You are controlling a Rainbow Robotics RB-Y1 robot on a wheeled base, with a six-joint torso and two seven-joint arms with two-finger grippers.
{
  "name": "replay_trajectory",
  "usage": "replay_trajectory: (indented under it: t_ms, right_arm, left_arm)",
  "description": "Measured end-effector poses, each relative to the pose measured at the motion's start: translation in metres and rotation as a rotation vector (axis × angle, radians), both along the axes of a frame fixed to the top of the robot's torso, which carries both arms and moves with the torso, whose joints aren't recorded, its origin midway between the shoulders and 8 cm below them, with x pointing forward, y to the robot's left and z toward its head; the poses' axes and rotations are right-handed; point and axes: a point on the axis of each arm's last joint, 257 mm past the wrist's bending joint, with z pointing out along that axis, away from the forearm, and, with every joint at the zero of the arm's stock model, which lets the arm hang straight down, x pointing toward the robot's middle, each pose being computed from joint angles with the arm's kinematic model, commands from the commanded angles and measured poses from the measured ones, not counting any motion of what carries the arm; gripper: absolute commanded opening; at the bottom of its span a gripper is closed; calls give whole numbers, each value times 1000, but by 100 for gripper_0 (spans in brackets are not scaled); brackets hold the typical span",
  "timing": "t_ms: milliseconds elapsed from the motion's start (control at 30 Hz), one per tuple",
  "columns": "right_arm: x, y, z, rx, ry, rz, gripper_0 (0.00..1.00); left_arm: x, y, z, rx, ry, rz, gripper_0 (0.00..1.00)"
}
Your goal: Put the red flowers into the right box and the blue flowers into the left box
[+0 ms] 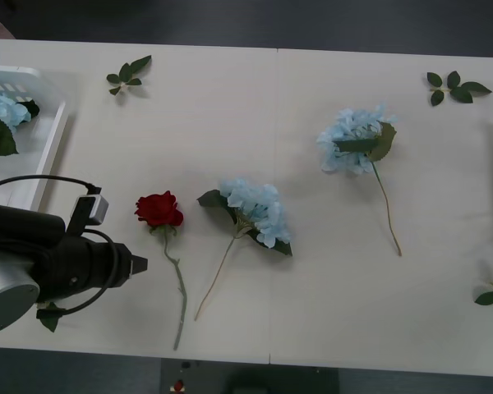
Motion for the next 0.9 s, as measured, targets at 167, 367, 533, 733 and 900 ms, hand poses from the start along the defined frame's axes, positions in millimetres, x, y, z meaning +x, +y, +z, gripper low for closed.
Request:
replay_trajectory:
  t_ms: [167, 367, 533, 733, 900]
  right_arm:
    - [3, 2, -8, -23, 14, 18, 74]
    - [5, 3, -2, -8, -9, 14, 100]
    - [6, 24, 15, 24, 15, 47, 100]
    - [21, 73, 71, 34, -17, 166, 100]
    - [34, 135, 90, 60, -27, 318, 100]
  left_arm:
    - [19, -8, -7, 18, -38, 1, 100]
    - [37, -15, -15, -15, -34, 37, 100]
    - [52, -19, -21, 9, -25, 28, 100]
    - [66, -24, -28, 31, -36, 21, 100]
    - [74, -33, -33, 45, -45, 14, 100]
